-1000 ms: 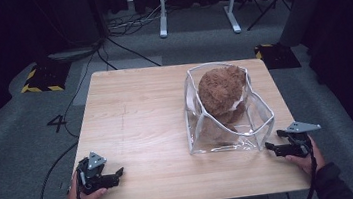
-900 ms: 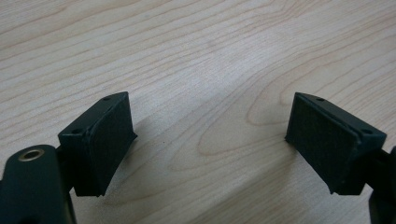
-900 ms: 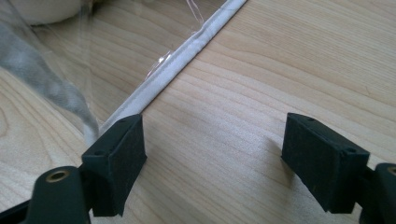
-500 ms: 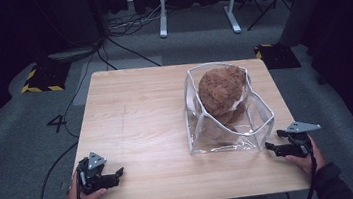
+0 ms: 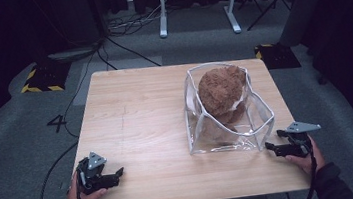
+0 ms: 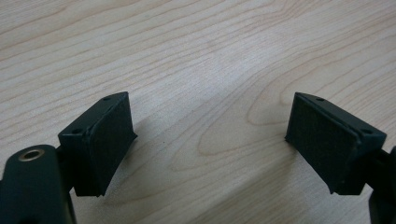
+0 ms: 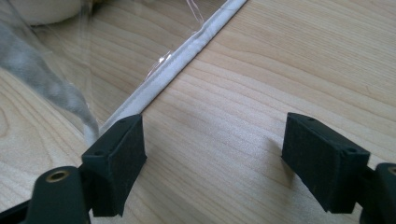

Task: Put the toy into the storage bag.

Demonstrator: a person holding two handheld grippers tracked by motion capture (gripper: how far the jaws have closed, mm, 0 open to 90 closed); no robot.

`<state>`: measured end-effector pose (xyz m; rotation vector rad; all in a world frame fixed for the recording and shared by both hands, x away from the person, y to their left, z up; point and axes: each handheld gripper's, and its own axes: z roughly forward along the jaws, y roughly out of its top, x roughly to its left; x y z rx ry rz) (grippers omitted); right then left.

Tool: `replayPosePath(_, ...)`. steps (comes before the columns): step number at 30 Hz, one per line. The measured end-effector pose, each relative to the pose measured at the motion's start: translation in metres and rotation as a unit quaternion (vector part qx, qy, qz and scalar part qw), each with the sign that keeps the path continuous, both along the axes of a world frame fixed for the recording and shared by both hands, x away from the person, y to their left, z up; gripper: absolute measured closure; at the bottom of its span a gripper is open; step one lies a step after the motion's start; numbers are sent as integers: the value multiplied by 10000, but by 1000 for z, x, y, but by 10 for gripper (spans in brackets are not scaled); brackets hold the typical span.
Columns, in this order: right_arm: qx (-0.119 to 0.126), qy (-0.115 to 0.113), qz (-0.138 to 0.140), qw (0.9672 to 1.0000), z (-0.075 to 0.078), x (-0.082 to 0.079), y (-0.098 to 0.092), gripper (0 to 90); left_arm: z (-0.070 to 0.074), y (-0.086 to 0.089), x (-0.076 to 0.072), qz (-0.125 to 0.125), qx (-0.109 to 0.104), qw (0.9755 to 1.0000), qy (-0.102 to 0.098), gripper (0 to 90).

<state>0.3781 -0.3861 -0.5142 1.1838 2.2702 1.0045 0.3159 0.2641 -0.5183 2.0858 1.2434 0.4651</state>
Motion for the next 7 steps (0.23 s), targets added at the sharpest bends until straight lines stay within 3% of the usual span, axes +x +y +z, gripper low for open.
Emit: replayPosePath(7,0,2,-1,10000,0,0,0,214,0,0,0,0,1,10000,0,148)
